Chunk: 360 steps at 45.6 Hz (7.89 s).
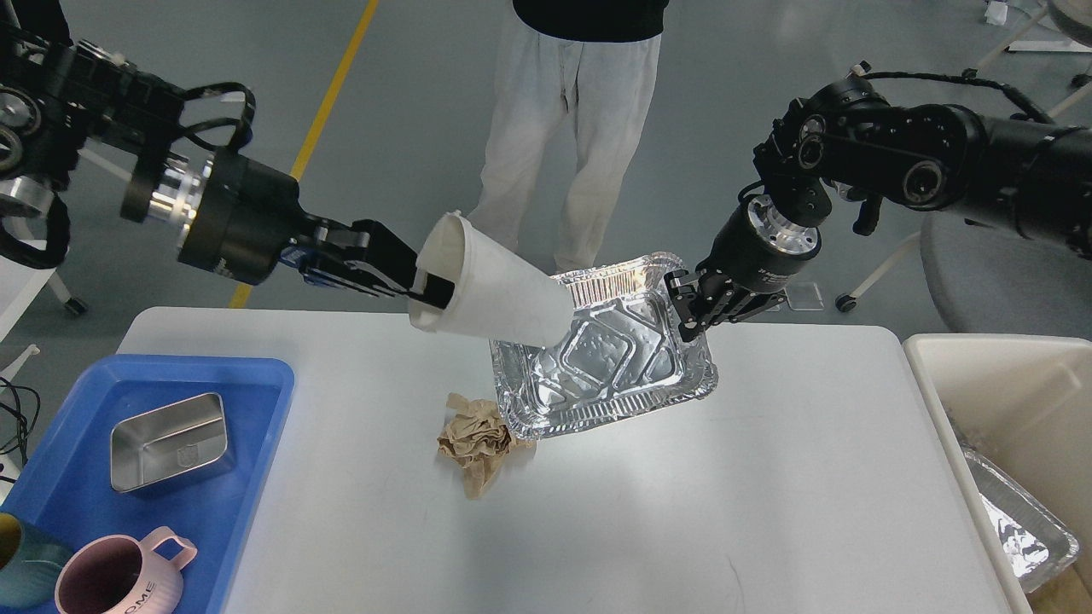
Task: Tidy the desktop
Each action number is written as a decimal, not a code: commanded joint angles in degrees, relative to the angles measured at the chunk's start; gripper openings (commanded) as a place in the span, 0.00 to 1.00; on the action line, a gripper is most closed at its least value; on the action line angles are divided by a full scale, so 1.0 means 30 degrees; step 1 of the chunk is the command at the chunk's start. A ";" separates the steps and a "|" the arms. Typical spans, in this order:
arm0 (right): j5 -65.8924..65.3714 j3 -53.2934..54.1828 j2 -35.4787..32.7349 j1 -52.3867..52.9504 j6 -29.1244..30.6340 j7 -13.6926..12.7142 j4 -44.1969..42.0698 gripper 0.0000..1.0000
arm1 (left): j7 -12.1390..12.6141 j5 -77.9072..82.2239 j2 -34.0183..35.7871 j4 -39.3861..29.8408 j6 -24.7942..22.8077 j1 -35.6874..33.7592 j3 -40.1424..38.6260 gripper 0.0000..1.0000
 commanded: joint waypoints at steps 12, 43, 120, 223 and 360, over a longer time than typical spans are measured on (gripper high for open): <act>0.0205 -0.0669 -0.0006 0.0103 0.0000 -0.0005 0.0266 0.00 | 0.0102 0.0929 -0.2555 0.1247 0.0002 0.2098 -0.0908 0.00; 0.0469 -0.2134 -0.0035 0.0191 0.0000 0.0025 0.1496 0.00 | 0.0629 0.2130 -0.5222 0.2859 0.0002 0.3710 -0.2140 0.01; 0.3194 -0.2368 0.0727 0.2066 0.0000 0.0054 0.1848 0.00 | 0.2211 0.2043 -0.9793 0.6726 0.1636 0.4091 -0.2549 0.56; 0.2843 -0.2163 0.0580 0.1715 0.0000 0.0025 -0.0027 0.00 | 0.1772 -0.4110 0.2749 0.5671 0.3333 0.5114 -0.2374 0.96; 0.2169 -0.2105 -0.0152 0.1949 0.0000 0.0025 -0.0291 0.00 | -0.1979 0.3859 -1.1843 1.1824 1.2271 1.1386 0.0790 0.06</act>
